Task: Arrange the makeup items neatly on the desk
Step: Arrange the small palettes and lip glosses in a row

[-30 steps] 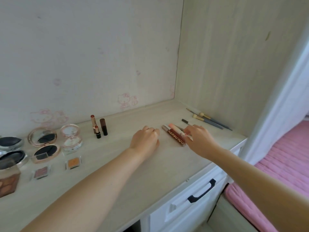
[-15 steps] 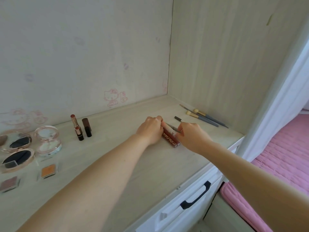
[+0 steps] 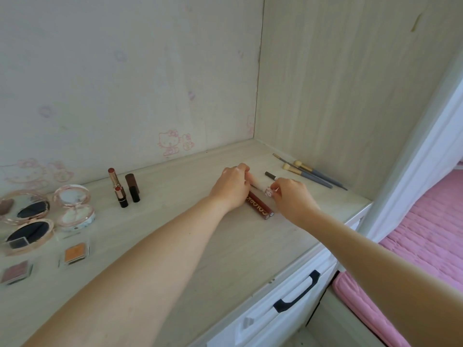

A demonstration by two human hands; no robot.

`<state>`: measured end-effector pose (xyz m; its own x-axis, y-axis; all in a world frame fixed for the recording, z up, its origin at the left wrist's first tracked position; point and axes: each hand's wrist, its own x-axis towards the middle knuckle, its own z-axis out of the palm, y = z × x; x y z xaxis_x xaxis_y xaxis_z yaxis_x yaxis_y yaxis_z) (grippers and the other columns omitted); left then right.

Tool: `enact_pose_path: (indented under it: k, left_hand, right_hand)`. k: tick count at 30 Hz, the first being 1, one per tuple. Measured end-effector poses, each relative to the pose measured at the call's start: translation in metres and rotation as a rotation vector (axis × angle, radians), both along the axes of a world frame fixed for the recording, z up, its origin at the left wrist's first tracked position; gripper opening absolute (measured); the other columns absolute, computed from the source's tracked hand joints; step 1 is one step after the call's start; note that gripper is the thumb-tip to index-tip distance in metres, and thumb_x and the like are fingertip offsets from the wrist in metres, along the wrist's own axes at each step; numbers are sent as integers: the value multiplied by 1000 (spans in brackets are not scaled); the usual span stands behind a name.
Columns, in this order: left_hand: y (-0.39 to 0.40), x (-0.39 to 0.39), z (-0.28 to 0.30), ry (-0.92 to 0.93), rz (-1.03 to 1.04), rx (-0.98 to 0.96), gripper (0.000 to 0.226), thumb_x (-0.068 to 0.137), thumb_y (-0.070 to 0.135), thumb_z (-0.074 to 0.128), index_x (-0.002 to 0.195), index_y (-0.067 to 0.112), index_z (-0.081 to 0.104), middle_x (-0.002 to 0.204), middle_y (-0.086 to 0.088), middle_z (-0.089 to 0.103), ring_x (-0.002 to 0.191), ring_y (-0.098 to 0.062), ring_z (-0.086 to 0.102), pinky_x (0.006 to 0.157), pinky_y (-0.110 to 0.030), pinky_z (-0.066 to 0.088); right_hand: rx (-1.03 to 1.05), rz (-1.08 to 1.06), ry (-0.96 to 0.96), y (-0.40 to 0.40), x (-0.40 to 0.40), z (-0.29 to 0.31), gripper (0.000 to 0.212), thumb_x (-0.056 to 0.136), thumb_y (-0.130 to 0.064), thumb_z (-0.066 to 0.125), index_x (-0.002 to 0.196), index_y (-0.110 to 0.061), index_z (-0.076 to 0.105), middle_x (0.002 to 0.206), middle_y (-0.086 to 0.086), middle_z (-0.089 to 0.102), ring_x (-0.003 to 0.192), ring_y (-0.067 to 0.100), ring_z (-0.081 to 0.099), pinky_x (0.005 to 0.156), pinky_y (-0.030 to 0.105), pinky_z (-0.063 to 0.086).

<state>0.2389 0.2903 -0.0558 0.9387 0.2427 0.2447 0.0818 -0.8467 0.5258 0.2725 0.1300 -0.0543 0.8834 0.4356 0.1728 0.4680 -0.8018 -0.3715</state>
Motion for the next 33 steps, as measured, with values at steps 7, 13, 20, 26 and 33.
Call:
enact_pose_path:
  k: [7,13,20,26,33]
  left_hand:
    - [8,-14,16,-226,-5,-18,47,84,5,61,129,14,52,120,-7,51,111,-26,54,95,-29,42]
    - [23,-47,36,-395,3,-103,28,78,6,71,105,8,64,101,-5,51,85,-23,62,85,-36,50]
    - [52,-112,41,-471,15,-112,22,73,10,78,87,13,62,96,-2,54,77,-15,62,73,-20,49]
    - [76,-173,33,-443,69,-162,23,72,13,81,84,19,61,88,3,60,77,-11,62,70,-23,53]
    - [100,-241,18,-411,50,-139,22,75,12,79,91,12,64,88,1,61,81,-8,62,72,-20,53]
  right_hand:
    - [361,-46,86,4,-7,20,25,98,-10,44,118,-7,60,101,10,63,88,25,65,82,41,55]
    - [690,-9,310,15,-30,38,25,98,-10,44,113,-12,63,89,-2,61,82,16,67,71,29,58]
    - [755,182,364,36,-72,47,13,94,-20,55,94,-28,64,85,0,65,71,8,65,63,27,58]
    - [738,354,472,62,-114,44,13,86,-24,69,97,-23,63,81,-4,70,68,7,67,56,18,52]
    - [669,482,517,97,-159,38,10,85,-29,70,91,-22,68,70,-6,70,63,5,63,55,15,50]
